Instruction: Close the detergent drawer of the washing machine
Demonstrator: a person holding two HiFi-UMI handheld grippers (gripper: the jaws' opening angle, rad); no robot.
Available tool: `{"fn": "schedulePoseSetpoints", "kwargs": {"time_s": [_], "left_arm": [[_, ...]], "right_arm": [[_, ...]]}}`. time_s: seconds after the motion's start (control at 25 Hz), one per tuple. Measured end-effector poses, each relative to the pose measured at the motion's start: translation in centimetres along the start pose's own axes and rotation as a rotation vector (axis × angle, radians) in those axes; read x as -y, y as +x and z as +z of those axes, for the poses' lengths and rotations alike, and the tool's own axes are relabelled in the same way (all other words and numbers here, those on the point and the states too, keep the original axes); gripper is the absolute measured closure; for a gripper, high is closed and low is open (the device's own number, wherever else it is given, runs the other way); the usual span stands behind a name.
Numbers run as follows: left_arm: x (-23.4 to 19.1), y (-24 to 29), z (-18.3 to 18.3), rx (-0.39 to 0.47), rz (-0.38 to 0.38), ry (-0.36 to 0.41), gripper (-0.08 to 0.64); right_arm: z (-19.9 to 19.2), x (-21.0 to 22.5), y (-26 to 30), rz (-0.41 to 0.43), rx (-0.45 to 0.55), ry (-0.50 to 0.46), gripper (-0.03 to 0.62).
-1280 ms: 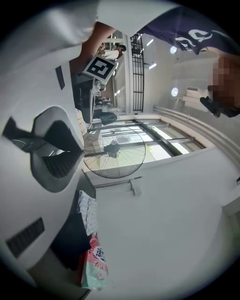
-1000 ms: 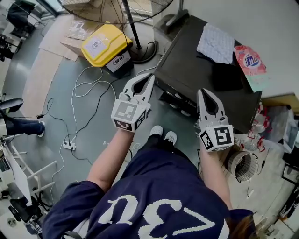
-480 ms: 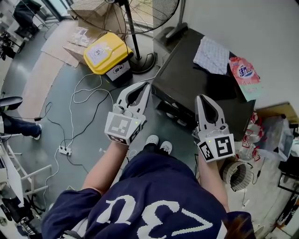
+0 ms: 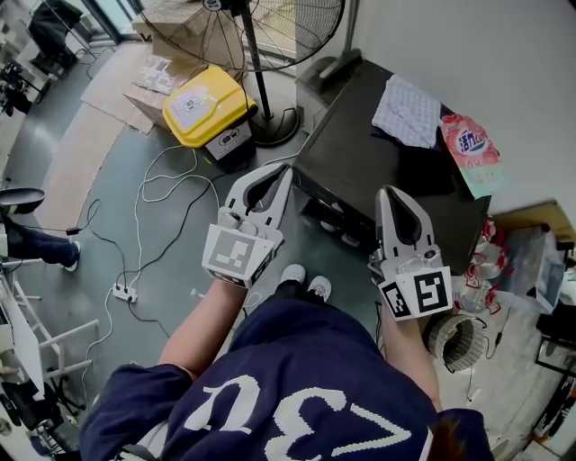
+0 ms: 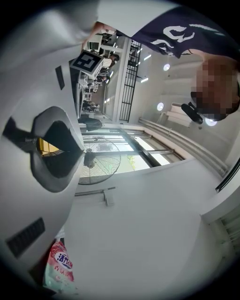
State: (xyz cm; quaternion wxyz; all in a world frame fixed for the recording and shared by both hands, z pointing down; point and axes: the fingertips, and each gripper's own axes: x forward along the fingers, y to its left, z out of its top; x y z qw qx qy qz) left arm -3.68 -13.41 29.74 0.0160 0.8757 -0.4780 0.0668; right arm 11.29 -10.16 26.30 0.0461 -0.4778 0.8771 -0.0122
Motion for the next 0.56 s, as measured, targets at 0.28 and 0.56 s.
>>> {"fn": "schedulePoseSetpoints", "kwargs": {"time_s": [0.28,0.56], "left_arm": [[0.65,0.59,-0.33,0.015,-0.022,0.001,0.54],[0.39,0.88,0.31,0.095,-0.015,-0.015,0.54]], "right_arm": [[0.17,0.43,0.0,-0.024,0.008,0.001,0.578],[0.36,0.75,-0.28,-0.042,0.022,0.001,0.58]]}}
